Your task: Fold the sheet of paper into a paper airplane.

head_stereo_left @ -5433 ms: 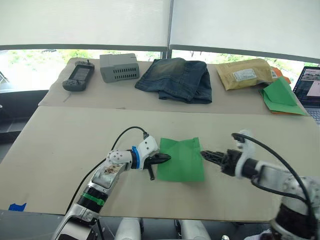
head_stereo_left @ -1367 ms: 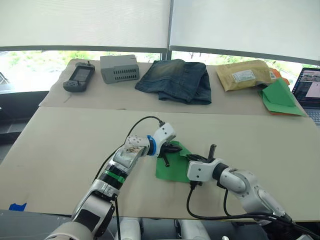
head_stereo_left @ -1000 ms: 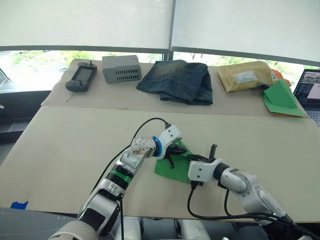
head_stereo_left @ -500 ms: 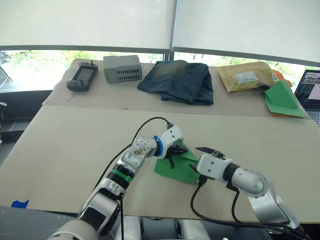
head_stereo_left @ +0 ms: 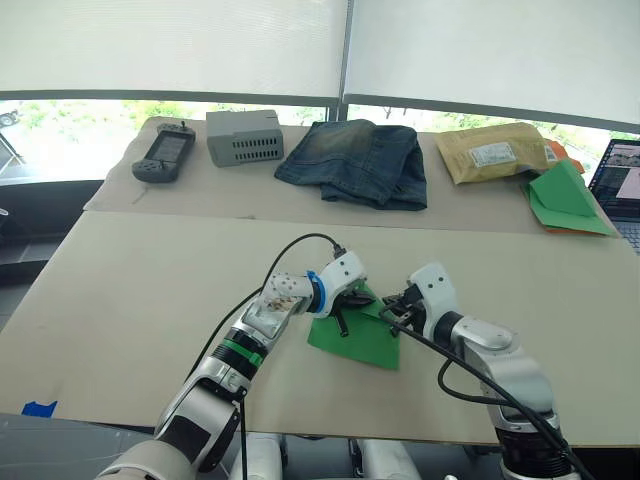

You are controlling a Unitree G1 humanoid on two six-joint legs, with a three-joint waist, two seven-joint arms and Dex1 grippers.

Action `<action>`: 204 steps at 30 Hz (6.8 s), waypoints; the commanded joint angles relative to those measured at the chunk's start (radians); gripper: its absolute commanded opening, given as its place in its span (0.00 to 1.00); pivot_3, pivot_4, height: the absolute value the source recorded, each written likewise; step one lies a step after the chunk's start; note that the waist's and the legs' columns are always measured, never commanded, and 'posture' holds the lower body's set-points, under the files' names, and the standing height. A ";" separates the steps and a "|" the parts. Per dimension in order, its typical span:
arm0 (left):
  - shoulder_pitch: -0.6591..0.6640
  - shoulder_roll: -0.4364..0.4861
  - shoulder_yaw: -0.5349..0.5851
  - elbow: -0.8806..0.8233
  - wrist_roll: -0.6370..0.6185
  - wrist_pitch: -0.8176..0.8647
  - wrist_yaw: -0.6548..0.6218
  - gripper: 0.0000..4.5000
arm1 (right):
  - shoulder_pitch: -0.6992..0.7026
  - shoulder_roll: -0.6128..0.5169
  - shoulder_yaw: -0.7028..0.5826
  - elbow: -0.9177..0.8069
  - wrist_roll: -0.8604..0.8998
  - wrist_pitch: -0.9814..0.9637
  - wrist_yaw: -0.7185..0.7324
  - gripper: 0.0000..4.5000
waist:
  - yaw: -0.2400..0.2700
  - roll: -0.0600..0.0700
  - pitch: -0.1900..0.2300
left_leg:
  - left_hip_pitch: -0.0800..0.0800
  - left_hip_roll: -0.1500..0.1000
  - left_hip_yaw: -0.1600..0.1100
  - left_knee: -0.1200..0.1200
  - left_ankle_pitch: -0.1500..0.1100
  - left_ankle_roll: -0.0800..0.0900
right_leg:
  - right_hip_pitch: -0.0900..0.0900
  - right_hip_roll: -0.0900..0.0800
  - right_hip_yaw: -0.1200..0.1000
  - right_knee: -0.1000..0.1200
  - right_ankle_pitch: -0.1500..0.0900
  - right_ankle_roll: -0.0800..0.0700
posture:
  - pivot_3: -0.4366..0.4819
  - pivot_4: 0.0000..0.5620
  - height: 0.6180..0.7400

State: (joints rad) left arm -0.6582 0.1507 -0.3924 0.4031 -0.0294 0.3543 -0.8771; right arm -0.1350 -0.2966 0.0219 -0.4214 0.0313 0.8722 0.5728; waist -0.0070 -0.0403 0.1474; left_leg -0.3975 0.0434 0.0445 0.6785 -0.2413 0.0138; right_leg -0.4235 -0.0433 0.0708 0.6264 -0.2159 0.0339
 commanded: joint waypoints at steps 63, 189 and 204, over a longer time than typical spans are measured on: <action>-0.071 -0.094 -0.018 0.087 0.024 -0.016 -0.025 0.00 | 0.149 -0.035 0.155 -0.033 0.140 0.009 -0.214 0.01 | -0.003 -0.002 -0.003 | -0.002 -0.001 -0.003 -0.001 0.000 0.000 | 0.000 0.000 -0.001 -0.002 -0.002 0.002 | 0.48 0.27 0.95; 0.199 -0.158 0.580 -0.651 -0.520 0.953 0.597 0.00 | -0.123 -0.175 0.236 0.066 0.208 0.113 -0.113 0.00 | -0.014 -0.002 0.002 | -0.003 -0.004 -0.008 -0.001 0.000 0.000 | -0.001 -0.001 -0.001 -0.001 -0.003 0.002 | 0.48 0.27 0.95; 0.153 0.061 0.578 -0.556 -0.619 0.812 0.359 0.69 | -0.099 -0.168 0.240 0.056 0.209 0.115 -0.118 0.00 | -0.011 -0.002 0.002 | -0.002 -0.004 -0.008 -0.002 0.000 0.000 | 0.000 -0.001 -0.001 -0.001 -0.003 0.001 | 0.48 0.27 0.95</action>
State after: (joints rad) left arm -0.4777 0.1761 0.2208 -0.1541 -0.6510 1.2385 -0.4508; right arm -0.2638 -0.4602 0.2340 -0.3966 0.2494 0.9641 0.4536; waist -0.0183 -0.0425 0.1496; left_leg -0.3996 0.0395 0.0362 0.6765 -0.2414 0.0136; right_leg -0.4237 -0.0443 0.0697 0.6254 -0.2190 0.0351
